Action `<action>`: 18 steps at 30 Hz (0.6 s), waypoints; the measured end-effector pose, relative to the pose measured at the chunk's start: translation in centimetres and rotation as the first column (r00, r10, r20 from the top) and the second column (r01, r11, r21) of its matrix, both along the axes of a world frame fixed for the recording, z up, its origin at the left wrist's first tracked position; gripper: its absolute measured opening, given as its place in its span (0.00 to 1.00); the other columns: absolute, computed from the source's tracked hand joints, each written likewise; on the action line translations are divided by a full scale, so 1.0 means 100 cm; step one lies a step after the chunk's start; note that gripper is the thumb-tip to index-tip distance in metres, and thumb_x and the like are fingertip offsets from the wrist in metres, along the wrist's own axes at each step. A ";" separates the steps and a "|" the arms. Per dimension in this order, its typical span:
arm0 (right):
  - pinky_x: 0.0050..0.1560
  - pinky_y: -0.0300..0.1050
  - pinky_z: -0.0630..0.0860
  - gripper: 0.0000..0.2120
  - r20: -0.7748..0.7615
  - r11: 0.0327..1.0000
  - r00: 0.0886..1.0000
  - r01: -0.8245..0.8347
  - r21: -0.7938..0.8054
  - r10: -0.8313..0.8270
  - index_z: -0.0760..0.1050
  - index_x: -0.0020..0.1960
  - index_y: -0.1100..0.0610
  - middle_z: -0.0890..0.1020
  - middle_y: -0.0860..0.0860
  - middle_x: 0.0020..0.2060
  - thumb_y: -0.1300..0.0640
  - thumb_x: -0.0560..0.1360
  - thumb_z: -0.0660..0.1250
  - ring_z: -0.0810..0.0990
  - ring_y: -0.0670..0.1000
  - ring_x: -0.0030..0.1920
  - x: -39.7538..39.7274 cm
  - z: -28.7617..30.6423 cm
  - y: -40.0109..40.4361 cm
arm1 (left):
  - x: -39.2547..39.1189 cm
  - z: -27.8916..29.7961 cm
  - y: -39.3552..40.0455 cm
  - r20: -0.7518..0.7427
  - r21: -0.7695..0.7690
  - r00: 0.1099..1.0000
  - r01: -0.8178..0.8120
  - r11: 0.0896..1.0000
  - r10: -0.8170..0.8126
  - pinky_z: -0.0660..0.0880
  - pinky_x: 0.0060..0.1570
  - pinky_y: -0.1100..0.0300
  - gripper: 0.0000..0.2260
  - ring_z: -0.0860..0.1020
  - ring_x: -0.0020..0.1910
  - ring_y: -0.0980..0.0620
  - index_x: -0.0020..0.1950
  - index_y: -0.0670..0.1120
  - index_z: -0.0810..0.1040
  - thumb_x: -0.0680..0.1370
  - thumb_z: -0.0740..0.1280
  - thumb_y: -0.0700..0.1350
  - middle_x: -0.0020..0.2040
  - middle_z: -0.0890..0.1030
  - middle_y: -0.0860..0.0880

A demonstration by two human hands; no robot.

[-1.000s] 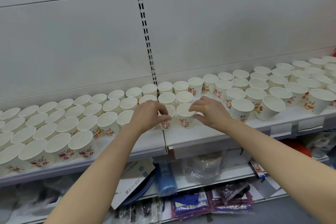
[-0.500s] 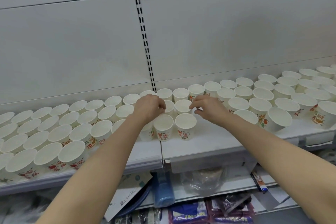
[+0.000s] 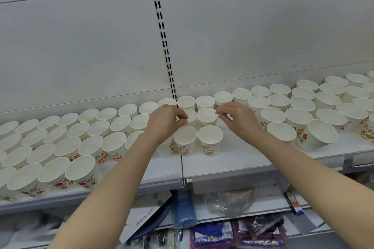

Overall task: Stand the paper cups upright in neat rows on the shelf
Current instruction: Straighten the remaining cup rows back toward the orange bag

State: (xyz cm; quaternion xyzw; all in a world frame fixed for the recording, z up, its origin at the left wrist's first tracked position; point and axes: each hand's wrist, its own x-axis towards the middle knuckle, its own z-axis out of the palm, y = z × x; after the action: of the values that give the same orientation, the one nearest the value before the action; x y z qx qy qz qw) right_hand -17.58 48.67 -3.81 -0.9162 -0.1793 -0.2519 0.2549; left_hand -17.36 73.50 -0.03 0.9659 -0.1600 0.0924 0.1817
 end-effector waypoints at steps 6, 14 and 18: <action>0.37 0.41 0.69 0.12 0.033 0.989 0.991 -0.123 -0.083 0.126 0.82 0.40 0.52 0.81 0.45 0.36 0.45 0.64 0.77 0.72 0.49 0.40 -0.058 -0.004 0.020 | -0.036 0.003 0.003 -0.076 0.022 0.995 0.069 0.997 -0.068 0.71 0.38 0.60 0.11 0.74 0.42 0.61 0.43 0.57 0.81 0.67 0.74 0.61 0.41 0.80 0.60; 0.28 0.42 0.68 0.08 0.076 0.971 0.995 -0.048 -0.236 0.067 0.81 0.35 0.55 0.79 0.48 0.31 0.55 0.63 0.79 0.73 0.55 0.35 -0.062 -0.012 0.033 | -0.048 -0.012 -0.009 -0.007 0.187 0.998 0.065 0.980 -0.065 0.59 0.30 0.64 0.04 0.76 0.48 0.53 0.45 0.53 0.83 0.71 0.70 0.49 0.43 0.82 0.55; 0.30 0.42 0.66 0.07 0.091 0.958 0.995 -0.003 -0.288 0.031 0.81 0.35 0.56 0.79 0.48 0.31 0.55 0.64 0.78 0.73 0.54 0.36 -0.060 -0.011 0.031 | -0.050 -0.015 -0.013 0.014 0.138 0.999 0.049 0.989 -0.051 0.62 0.34 0.60 0.04 0.77 0.47 0.52 0.43 0.52 0.82 0.72 0.69 0.49 0.42 0.82 0.54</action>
State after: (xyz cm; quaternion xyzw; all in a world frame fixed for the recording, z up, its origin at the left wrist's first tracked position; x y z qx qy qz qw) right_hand -23.63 51.81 -4.95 -0.9290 -0.2338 -0.2642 0.1121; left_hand -22.37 72.22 -1.50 0.9709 -0.1917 0.0853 0.1156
